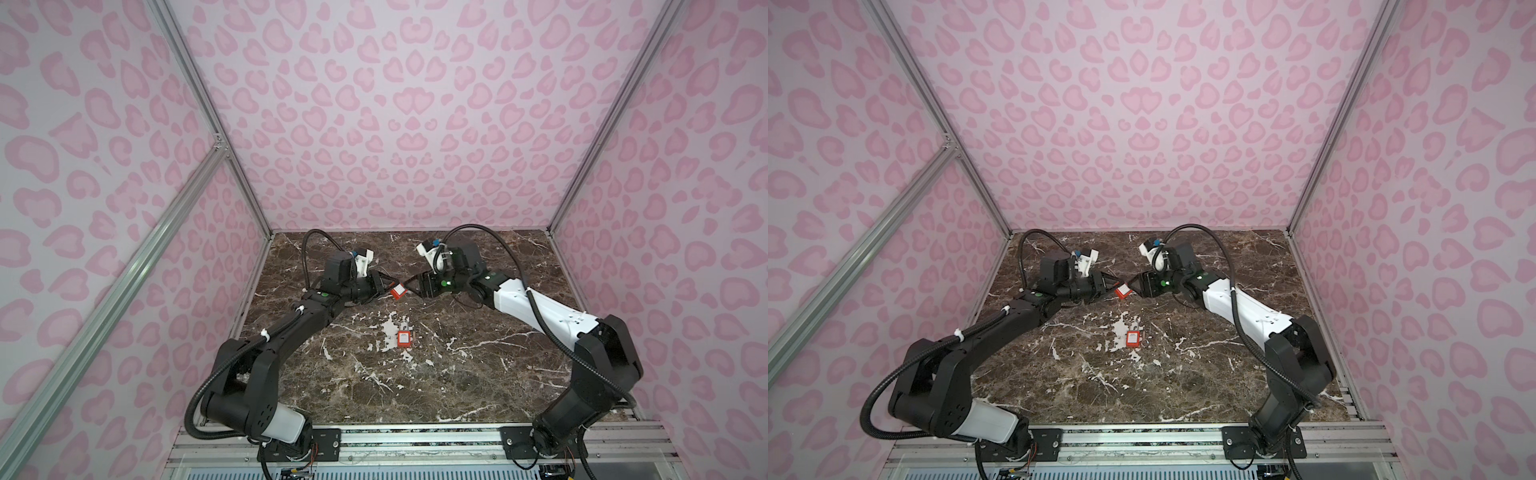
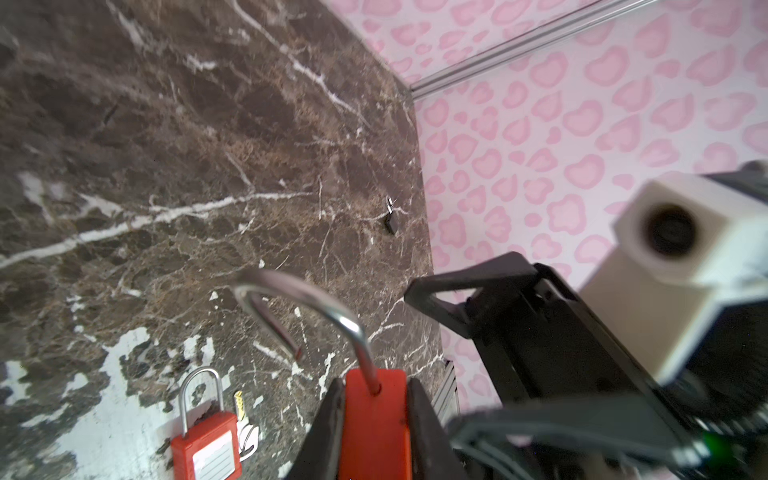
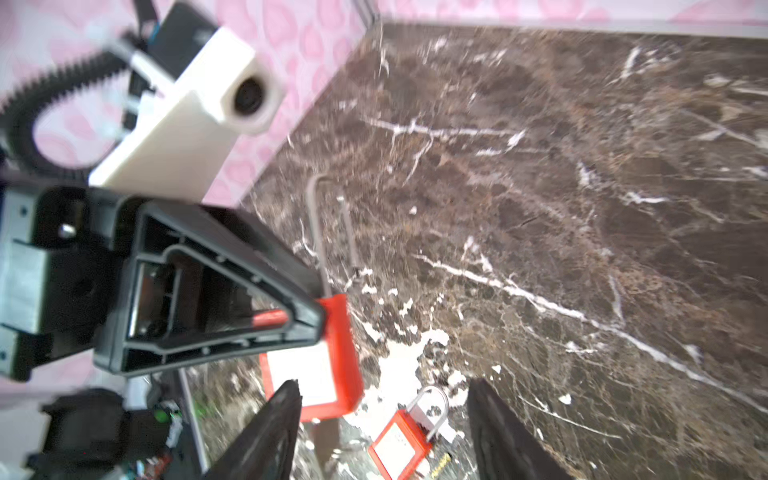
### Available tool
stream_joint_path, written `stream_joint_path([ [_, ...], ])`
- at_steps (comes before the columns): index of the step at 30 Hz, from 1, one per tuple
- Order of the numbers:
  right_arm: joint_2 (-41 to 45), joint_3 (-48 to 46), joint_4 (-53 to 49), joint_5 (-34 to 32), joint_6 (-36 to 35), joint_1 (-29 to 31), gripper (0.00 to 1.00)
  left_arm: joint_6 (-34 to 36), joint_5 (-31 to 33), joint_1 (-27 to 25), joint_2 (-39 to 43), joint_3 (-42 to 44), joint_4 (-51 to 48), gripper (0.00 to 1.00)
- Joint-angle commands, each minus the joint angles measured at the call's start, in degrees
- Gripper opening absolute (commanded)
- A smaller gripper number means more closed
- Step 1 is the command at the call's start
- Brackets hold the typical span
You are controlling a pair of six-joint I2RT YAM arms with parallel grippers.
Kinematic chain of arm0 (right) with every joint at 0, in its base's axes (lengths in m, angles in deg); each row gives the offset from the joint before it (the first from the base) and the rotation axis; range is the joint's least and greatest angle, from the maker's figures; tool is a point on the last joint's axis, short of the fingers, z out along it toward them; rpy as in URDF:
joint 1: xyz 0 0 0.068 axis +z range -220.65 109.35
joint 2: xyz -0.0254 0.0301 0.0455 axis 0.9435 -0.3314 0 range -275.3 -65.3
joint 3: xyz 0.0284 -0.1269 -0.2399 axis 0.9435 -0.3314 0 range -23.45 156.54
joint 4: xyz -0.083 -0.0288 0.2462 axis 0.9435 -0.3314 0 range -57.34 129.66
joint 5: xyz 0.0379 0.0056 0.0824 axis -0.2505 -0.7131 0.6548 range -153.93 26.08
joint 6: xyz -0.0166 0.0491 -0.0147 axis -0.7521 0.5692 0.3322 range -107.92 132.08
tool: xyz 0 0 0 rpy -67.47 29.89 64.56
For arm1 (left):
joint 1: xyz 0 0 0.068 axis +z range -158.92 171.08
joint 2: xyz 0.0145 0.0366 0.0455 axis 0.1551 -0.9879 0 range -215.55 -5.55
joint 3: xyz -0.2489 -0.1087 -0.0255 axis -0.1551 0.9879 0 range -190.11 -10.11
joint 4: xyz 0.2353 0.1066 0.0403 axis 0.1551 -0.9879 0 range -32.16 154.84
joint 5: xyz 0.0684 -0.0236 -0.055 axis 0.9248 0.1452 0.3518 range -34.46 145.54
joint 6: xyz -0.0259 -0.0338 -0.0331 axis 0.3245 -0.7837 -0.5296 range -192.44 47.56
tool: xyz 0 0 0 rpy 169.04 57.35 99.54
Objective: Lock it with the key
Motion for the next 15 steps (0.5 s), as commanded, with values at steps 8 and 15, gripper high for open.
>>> stream_joint_path([
  [8, -1.34, -11.14, 58.80, 4.38, 45.12, -3.04, 0.71, -5.19, 7.05, 0.54, 9.29, 0.43, 17.53, 0.06],
  [15, -4.39, -13.05, 72.66, 1.93, 53.44, 0.35, 0.74, -11.50, 6.55, 1.88, 10.45, 3.20, 28.10, 0.06],
])
